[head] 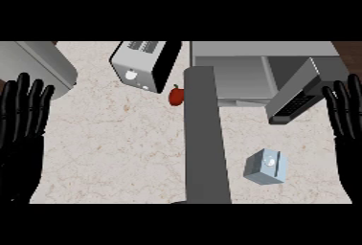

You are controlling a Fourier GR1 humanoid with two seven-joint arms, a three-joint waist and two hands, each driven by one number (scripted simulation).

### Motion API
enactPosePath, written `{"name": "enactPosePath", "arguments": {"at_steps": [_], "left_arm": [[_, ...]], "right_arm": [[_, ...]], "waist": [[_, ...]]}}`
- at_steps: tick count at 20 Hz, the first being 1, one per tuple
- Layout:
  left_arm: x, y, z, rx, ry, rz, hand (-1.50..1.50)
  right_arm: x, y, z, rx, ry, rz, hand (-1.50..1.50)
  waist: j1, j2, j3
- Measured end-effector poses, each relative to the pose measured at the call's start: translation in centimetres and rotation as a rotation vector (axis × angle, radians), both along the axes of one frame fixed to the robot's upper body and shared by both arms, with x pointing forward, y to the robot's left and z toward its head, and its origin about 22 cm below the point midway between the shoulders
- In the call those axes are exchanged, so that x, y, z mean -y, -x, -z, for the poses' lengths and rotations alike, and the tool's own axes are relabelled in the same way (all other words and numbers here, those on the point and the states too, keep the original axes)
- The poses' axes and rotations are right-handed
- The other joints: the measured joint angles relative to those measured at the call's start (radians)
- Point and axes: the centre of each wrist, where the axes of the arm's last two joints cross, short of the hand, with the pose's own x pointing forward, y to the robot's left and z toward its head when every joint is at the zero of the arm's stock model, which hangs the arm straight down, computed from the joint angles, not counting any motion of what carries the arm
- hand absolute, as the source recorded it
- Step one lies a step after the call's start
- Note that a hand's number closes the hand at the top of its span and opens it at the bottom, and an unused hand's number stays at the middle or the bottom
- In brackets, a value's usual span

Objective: Pick up the milk, place it into the microwave and close the microwave

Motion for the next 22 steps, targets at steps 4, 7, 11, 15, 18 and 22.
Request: {"name": "enactPosePath", "arguments": {"at_steps": [4,7,11,15,18,22], "left_arm": [[-1.0,-1.2,0.9,-0.010,0.018,0.012,-1.50],[-1.1,-2.1,1.7,-0.046,0.043,0.020,-1.50],[-2.4,-1.7,2.8,-0.112,0.090,0.007,-1.50],[-3.5,-0.6,3.0,-0.136,0.111,0.010,-1.50],[-4.3,0.9,2.3,-0.146,0.116,0.013,-1.50],[-5.5,2.8,2.9,-0.150,0.116,0.011,-1.50]], "right_arm": [[-2.3,1.3,-0.9,0.018,-0.004,0.024,-1.50],[-5.0,2.8,-1.8,0.006,-0.003,0.035,-1.50],[-7.6,4.3,-2.2,-0.041,0.011,0.035,-1.50],[-9.9,6.0,-2.2,-0.072,0.016,0.046,-1.50],[-10.0,6.9,-2.1,-0.098,0.017,0.071,-1.50],[-10.0,7.1,-1.4,-0.130,0.015,0.117,-1.50]], "waist": [[0.001,0.001,0.002],[-0.001,0.000,0.001],[0.002,-0.001,0.002],[0.004,-0.001,0.002],[0.004,-0.002,0.002],[0.005,-0.001,0.003]]}}
